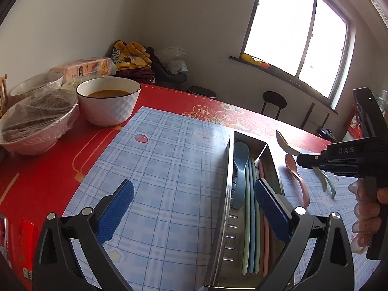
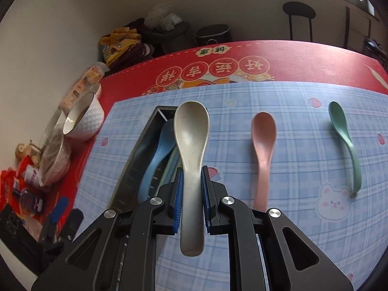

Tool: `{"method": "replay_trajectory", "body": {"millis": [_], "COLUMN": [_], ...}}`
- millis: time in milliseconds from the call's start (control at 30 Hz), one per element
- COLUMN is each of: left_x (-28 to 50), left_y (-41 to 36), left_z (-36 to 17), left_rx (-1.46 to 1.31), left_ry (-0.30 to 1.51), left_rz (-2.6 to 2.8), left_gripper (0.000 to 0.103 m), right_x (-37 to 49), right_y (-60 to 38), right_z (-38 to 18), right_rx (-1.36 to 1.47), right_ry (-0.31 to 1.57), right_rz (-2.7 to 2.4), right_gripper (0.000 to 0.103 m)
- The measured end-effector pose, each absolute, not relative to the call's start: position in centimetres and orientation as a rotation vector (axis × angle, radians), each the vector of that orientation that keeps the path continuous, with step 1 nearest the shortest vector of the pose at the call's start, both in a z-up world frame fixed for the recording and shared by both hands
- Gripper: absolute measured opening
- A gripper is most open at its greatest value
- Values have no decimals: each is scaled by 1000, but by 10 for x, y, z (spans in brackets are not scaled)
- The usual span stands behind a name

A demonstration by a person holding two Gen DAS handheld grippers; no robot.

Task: Organize utensils
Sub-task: 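Lower the beige spoon into the steel tray and open the right tool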

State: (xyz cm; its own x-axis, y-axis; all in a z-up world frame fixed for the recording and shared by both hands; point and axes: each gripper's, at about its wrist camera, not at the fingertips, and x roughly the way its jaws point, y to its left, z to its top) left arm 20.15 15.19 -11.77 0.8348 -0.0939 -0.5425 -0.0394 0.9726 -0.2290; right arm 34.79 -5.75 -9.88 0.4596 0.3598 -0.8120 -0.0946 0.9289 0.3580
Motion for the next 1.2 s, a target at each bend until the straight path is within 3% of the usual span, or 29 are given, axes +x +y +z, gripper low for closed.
{"method": "replay_trajectory", "body": {"millis": [1000, 1200], "left_x": [205, 206], "left_y": [164, 164], "left_z": [-122, -122], "left_rx": [-290, -290], "left_ry": [607, 608], "left_rz": [-10, -10], "left_gripper": [97, 97], "right_x": [381, 381], "right_y": [11, 3], "right_z": [-139, -133], "right_rx": [456, 456], "right_ry": [1226, 1195], "right_rz": [220, 236], "right_gripper": [17, 24]}}
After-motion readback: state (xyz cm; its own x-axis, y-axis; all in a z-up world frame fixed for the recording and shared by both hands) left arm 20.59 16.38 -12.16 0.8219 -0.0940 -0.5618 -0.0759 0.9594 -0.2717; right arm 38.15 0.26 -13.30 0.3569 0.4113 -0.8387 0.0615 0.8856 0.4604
